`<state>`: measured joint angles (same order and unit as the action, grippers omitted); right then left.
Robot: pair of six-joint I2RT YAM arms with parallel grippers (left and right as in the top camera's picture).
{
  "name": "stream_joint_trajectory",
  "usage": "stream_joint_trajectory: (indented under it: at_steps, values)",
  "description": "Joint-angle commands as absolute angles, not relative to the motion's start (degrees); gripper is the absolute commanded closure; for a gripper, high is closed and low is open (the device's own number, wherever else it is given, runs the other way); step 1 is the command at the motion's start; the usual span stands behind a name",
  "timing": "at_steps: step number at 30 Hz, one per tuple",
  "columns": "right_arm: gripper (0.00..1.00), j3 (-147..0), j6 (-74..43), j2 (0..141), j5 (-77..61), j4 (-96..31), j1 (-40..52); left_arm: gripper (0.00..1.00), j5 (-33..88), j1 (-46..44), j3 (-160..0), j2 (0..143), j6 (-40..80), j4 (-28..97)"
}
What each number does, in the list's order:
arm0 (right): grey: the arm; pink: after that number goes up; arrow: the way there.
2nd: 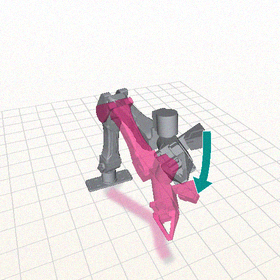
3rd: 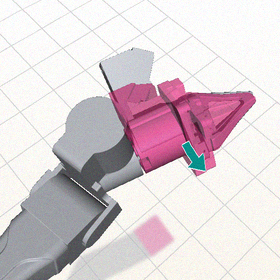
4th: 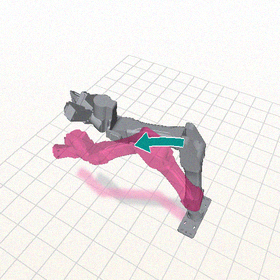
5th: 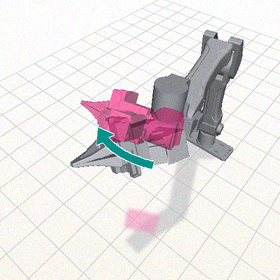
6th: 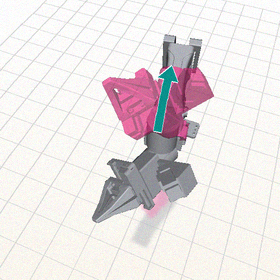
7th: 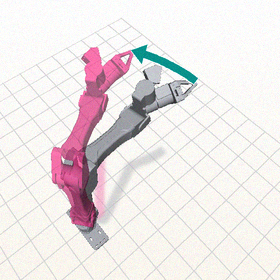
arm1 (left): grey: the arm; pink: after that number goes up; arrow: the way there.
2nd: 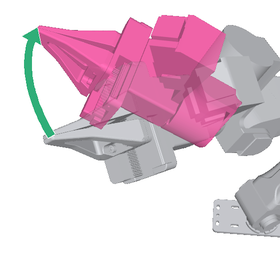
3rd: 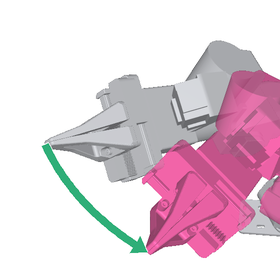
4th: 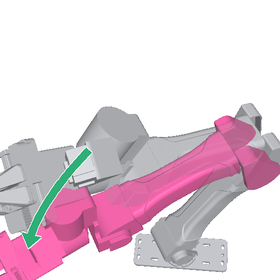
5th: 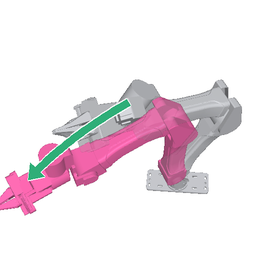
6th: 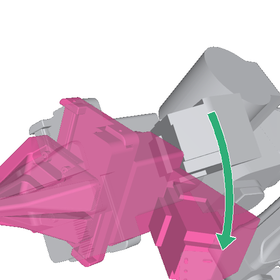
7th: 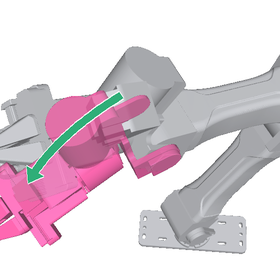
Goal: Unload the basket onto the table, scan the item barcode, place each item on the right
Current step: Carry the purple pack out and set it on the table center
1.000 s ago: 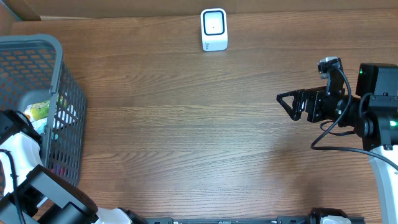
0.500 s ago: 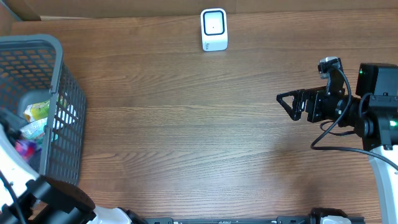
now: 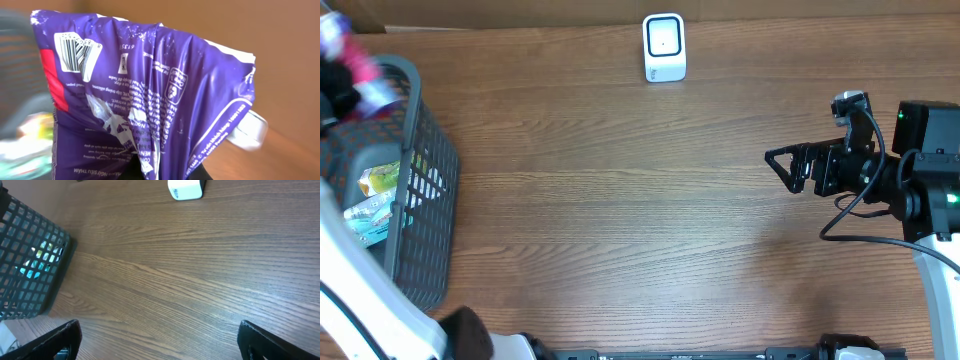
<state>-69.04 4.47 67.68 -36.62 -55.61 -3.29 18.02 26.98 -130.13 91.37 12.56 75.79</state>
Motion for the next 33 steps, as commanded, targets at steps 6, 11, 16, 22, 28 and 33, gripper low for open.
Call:
stream_joint_trajectory:
  at_steps: [6, 11, 16, 22, 28, 33]
  values:
    - [0.00, -70.48, 4.29, 67.70, -36.49, -55.22, -3.01, 0.96, 6.00, -1.06, -126.72, 93.14, 14.20, 82.78]
    - [0.00, -70.48, 4.29, 67.70, -36.47, -55.24, -3.01, 0.96, 2.04, -12.01, -118.21, 98.41, 19.20, 80.97]
    - [0.00, -70.48, 4.29, 67.70, -36.45, -55.24, -3.01, 0.96, -0.43, -17.21, -110.59, 105.41, 31.51, 78.63]
    - [0.00, -70.48, 4.29, 68.14, -35.62, -55.42, -3.01, 0.96, 1.17, -21.50, -105.01, 115.79, 42.28, 76.14]
    - [0.00, -70.48, 4.29, 68.93, -35.62, -55.48, -3.01, 0.82, 4.49, -26.39, -104.90, 123.83, 41.65, 72.95]
    - [0.00, -70.48, 4.29, 69.30, -35.62, -55.42, -3.01, 0.00, 4.34, -27.33, -107.04, 123.50, 35.68, 74.72]
